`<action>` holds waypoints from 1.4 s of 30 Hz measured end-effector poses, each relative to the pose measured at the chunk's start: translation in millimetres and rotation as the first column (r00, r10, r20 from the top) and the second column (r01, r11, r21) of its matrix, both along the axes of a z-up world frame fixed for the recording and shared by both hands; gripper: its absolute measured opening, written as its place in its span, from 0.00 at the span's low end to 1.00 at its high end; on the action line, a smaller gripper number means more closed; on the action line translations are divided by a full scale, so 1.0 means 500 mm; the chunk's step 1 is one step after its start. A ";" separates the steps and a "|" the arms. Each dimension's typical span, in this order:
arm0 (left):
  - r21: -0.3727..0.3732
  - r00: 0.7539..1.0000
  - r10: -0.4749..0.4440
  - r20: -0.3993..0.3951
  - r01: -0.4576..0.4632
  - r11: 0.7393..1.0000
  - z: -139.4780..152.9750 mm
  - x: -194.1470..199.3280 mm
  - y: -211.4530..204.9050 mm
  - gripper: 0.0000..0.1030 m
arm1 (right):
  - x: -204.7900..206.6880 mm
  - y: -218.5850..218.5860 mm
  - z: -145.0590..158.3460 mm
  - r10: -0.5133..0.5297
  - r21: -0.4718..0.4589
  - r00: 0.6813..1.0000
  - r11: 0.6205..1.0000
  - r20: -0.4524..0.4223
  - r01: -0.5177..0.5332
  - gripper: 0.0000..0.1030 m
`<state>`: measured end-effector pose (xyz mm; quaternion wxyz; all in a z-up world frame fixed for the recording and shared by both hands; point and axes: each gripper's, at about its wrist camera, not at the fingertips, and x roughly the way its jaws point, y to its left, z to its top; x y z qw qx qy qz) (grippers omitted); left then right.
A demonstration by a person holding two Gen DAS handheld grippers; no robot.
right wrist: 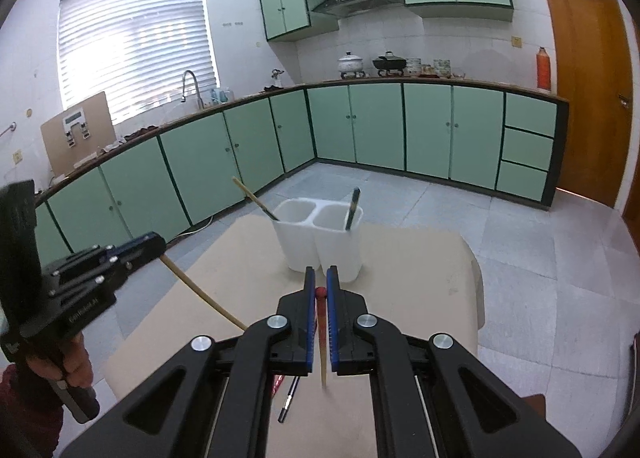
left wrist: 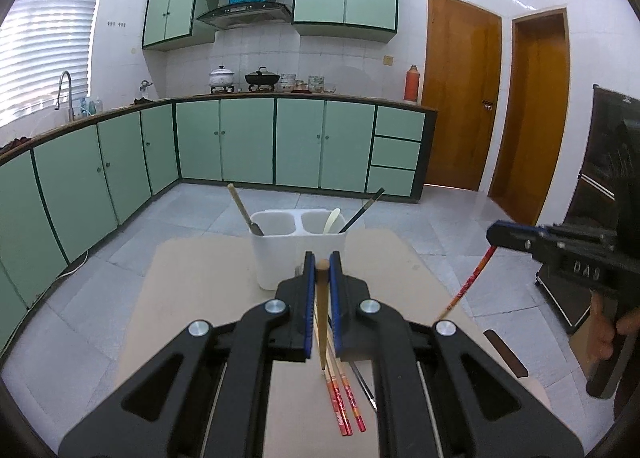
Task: Organize utensils
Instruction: 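Lift both chopsticks and carry them above the white holder, then open both tools to drop the chopsticks into the holder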
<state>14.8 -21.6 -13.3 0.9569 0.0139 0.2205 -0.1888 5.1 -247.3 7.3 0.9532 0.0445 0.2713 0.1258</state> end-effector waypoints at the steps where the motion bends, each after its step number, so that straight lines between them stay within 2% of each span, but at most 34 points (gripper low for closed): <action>1: 0.000 1.000 -0.001 0.002 0.001 1.000 0.002 0.001 0.000 0.06 | 0.003 0.002 0.009 0.008 -0.006 1.000 1.000 0.004 -0.008 0.05; 9: -0.013 0.999 -0.001 0.043 0.002 1.000 0.043 0.003 0.008 0.06 | 0.026 0.019 0.064 0.050 -0.024 0.997 0.999 0.061 -0.048 0.05; 16: -0.040 0.991 0.022 0.132 -0.017 0.999 0.107 0.024 0.015 0.06 | 0.078 0.021 0.133 0.054 -0.006 0.988 0.999 0.148 -0.054 0.05; 27: -0.075 0.959 0.076 0.273 -0.057 0.996 0.210 0.150 -0.012 0.06 | 0.227 0.033 0.238 0.024 0.000 0.958 1.000 0.284 -0.025 0.05; 34: -0.063 0.954 0.102 0.283 -0.088 0.994 0.188 0.276 -0.045 0.06 | 0.343 0.036 0.206 -0.014 -0.010 0.958 1.000 0.287 0.018 0.05; 42: -0.052 0.975 0.114 0.188 -0.106 0.993 0.104 0.383 -0.051 0.06 | 0.419 0.041 0.107 -0.025 -0.020 0.978 0.999 0.205 0.030 0.05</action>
